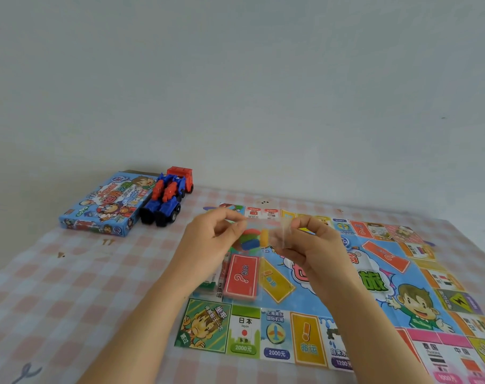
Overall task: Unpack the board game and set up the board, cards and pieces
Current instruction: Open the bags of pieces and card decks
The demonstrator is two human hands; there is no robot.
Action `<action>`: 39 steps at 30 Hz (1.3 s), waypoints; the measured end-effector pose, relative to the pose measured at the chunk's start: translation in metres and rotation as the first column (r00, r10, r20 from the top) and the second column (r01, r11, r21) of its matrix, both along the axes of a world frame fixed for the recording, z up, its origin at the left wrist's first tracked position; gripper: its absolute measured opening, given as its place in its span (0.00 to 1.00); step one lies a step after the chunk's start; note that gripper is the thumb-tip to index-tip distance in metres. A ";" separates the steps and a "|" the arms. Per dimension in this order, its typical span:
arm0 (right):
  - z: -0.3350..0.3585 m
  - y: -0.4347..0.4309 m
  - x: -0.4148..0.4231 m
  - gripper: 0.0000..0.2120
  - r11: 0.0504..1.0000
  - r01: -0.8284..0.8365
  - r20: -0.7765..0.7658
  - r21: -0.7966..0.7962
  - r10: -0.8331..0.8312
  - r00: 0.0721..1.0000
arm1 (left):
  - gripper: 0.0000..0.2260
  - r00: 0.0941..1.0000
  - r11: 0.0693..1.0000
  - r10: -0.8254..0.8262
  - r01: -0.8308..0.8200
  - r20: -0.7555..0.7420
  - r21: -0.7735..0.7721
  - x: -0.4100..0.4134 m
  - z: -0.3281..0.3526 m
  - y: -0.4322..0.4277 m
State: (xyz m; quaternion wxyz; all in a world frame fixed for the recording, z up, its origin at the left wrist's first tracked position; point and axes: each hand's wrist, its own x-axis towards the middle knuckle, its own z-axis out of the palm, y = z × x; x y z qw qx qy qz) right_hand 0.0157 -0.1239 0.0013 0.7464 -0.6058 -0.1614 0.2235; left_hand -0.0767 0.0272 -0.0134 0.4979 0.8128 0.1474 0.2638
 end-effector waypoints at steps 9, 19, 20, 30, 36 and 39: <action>0.006 -0.031 0.021 0.03 0.956 0.231 0.244 -0.181 -0.184 0.952 | 0.05 0.997 0.985 0.076 -0.074 -0.008 0.156 0.010 0.003 -0.010; -0.015 -0.043 0.021 0.06 0.887 0.386 0.509 -0.256 -0.216 0.833 | 0.07 0.995 0.755 -0.087 0.042 0.037 0.654 0.040 0.020 -0.045; -0.015 -0.043 0.021 0.06 0.886 0.388 0.516 -0.254 -0.216 0.829 | 0.07 0.994 0.743 -0.097 0.035 0.056 0.669 0.041 0.020 -0.046; -0.018 -0.048 0.026 0.07 0.876 0.417 0.508 -0.241 -0.252 0.824 | 0.14 0.951 0.524 -0.243 -0.036 0.190 0.851 0.044 0.032 -0.049; -0.013 -0.049 0.022 0.04 0.921 0.325 0.451 -0.217 -0.200 0.870 | 0.05 0.968 0.730 -0.023 -0.153 0.248 0.666 0.042 0.023 -0.044; -0.006 -0.049 0.015 0.03 0.970 0.114 0.351 -0.216 -0.032 0.936 | 0.03 0.952 0.881 0.131 -0.240 0.277 0.408 0.038 0.019 -0.042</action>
